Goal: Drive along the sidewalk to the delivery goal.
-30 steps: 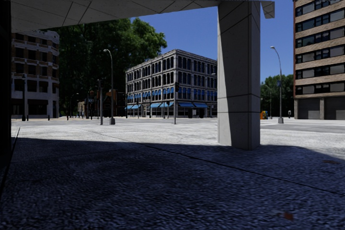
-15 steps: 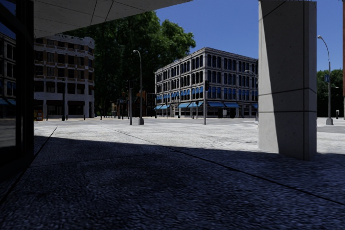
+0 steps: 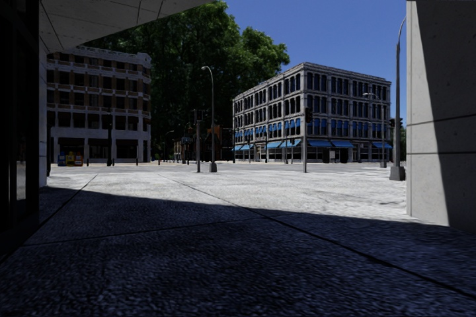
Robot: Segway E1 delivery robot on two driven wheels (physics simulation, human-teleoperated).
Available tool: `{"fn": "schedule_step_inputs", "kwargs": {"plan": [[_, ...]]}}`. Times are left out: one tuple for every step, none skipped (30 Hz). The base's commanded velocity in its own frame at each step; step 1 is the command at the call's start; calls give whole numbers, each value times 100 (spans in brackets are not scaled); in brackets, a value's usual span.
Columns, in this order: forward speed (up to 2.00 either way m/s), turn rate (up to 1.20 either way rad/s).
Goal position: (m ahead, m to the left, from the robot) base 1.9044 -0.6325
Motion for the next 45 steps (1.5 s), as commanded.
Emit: {"fn": "schedule_step_inputs", "kwargs": {"plan": [[128,0],[128,0],[128,0],[128,0],[128,0],[128,0],[128,0],[128,0],[128,0],[128,0],[128,0],[128,0],[128,0],[128,0],[128,0],[128,0],[128,0],[128,0],[128,0],[128,0],[128,-12],[128,-12],[128,-21],[128,-22],[128,-5],[128,-5],[128,0],[128,0],[128,0],[128,0],[128,0],[126,0],[125,0],[125,0],[125,0],[125,0],[125,0],[125,0],[124,0],[124,0],[124,0],[124,0],[124,0],[124,0],[124,0]]}}
